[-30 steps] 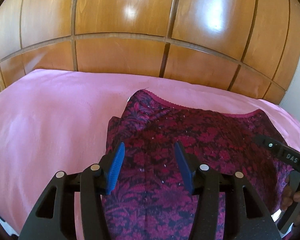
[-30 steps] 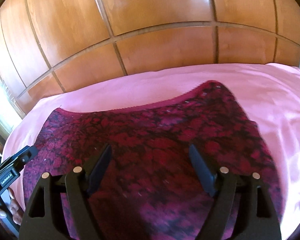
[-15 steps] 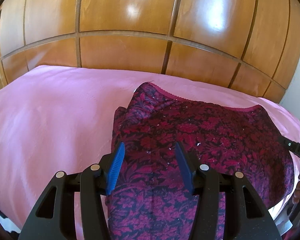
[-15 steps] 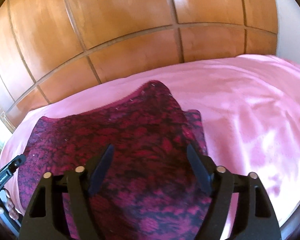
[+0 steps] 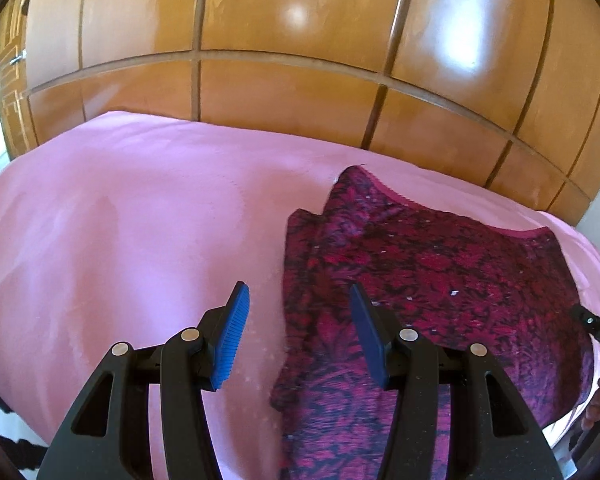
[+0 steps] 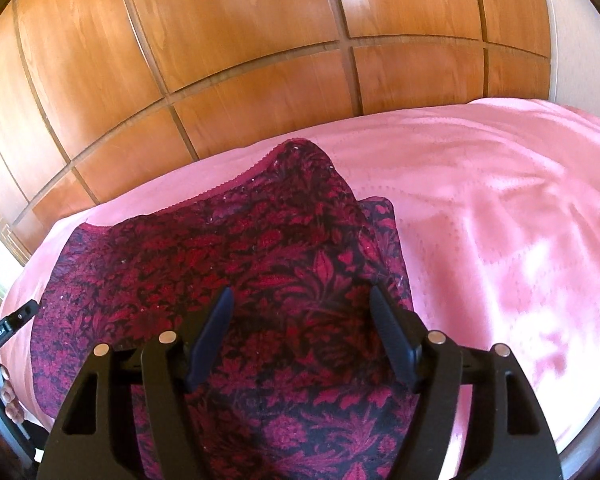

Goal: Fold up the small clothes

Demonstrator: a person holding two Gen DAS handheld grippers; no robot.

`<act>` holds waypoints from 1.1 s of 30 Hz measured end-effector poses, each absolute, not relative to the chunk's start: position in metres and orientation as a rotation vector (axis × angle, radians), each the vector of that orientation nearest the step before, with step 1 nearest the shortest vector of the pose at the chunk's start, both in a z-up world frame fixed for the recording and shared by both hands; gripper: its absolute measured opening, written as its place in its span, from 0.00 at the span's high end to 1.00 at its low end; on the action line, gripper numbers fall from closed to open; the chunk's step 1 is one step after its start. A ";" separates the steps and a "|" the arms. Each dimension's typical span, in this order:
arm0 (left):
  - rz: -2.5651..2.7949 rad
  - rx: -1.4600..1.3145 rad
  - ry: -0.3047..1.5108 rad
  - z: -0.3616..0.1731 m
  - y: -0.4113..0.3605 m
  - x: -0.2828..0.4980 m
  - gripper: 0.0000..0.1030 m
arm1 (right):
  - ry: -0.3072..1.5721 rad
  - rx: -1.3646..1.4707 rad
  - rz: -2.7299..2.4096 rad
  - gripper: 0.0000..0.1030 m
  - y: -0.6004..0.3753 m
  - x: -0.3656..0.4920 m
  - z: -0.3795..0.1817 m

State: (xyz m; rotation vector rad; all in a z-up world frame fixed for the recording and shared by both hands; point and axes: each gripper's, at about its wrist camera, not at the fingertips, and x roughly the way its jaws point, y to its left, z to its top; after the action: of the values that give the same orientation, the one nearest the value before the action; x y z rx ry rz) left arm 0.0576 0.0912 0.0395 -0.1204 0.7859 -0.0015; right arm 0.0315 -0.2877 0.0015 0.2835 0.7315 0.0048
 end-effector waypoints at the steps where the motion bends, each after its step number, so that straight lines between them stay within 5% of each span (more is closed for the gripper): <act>1: 0.010 -0.109 0.794 0.038 0.091 0.059 0.50 | 0.732 0.290 0.007 0.32 -0.289 0.031 0.001; 14: 0.043 -0.111 0.805 0.033 0.087 0.057 0.56 | 0.726 0.394 0.055 0.33 -0.309 0.028 0.004; 18: 0.029 -0.072 0.730 0.052 0.077 0.039 0.56 | 0.686 0.435 0.048 0.23 -0.326 0.012 0.017; 33: -0.068 -0.040 0.723 0.062 0.041 0.036 0.49 | 0.759 0.486 0.039 0.31 -0.350 -0.014 -0.003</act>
State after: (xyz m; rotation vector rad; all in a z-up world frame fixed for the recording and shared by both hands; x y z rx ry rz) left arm 0.0357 0.0407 0.0618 -0.0399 0.7225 -0.0681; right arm -0.0138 -0.3502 -0.0026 0.4862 0.7589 0.0386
